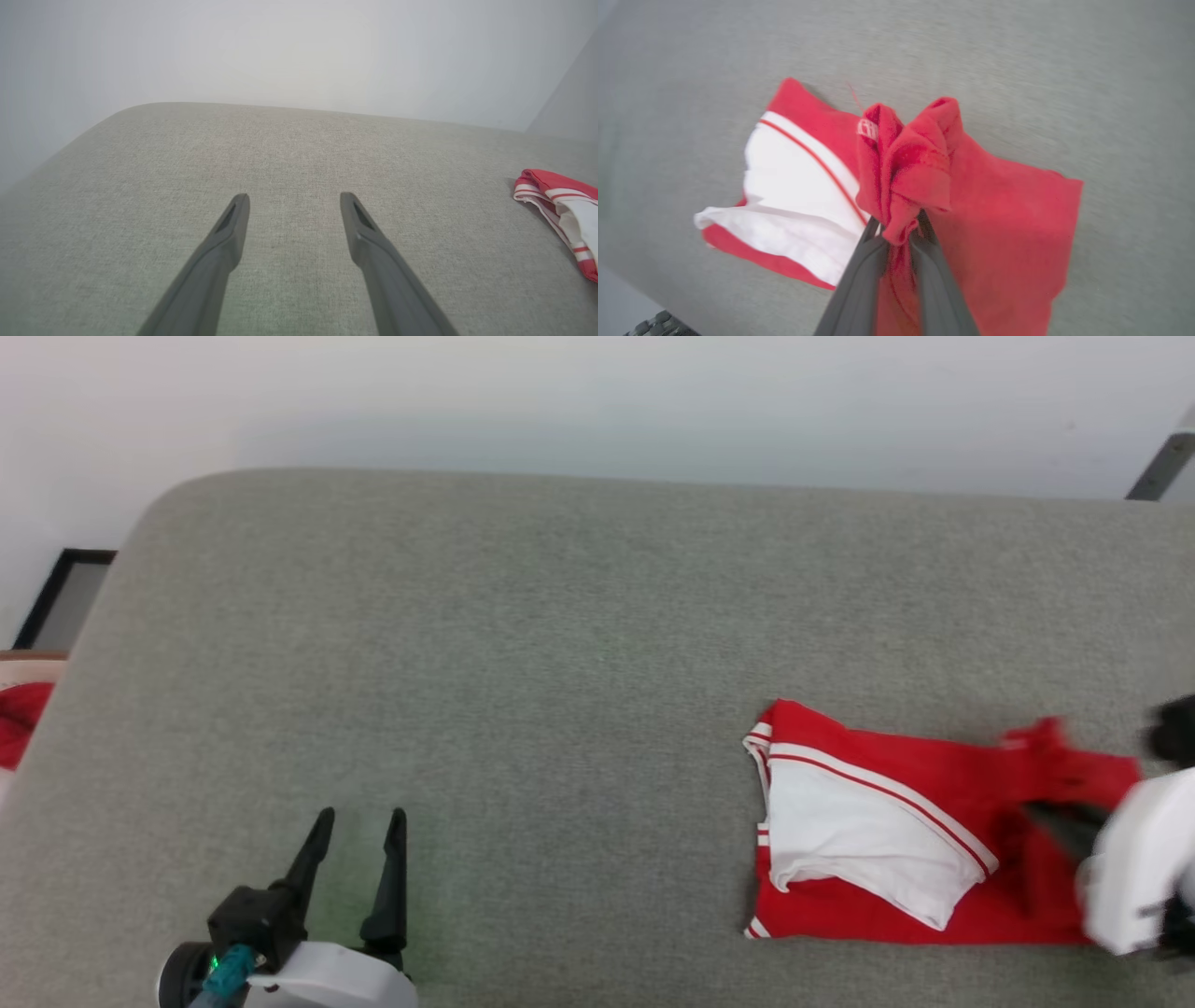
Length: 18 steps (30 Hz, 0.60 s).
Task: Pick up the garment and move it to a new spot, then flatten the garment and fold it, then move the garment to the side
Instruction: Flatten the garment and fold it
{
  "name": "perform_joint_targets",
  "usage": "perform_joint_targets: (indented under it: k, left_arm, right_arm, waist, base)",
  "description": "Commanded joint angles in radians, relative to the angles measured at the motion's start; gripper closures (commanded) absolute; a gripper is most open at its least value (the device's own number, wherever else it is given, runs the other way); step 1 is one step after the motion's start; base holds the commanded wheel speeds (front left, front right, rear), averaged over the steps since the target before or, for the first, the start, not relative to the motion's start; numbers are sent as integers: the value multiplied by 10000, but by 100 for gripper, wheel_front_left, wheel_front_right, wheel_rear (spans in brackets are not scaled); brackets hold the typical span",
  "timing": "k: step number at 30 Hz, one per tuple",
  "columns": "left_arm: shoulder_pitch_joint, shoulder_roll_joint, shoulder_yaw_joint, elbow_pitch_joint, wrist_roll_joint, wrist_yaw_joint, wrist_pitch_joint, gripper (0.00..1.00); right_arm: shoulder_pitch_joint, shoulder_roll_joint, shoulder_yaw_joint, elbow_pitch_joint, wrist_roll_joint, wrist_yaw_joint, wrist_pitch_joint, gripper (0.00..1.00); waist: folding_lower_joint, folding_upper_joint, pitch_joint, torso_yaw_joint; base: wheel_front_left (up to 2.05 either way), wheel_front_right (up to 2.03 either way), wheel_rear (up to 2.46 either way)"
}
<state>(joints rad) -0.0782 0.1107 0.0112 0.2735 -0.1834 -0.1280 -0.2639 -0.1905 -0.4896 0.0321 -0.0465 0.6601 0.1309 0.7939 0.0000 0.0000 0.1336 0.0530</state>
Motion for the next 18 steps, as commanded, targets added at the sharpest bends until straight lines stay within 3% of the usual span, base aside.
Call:
perform_joint_targets:
  k: [1,7,18]
  left_arm:
    - [116,-29,-1,-2,-54,-32,-2,0]
    - [130,-82,-271,-80,-120,-31,-2,0]
    - [-192,-223,-529,-50,-217,-32,-2,0]
  right_arm:
    - [-19,130,412,-309,-3,-5,65,100]
    - [-524,732,1869,-660,28,-5,168,100]
    - [-1445,1269,3005,1368,-286,-5,-901,100]
  waist:
    - [0,0,-104,162]
    - [0,0,-100,544]
    - [0,0,144,1161]
  base:
    - [0,0,0]
    - [0,0,0]
    - [0,0,0]
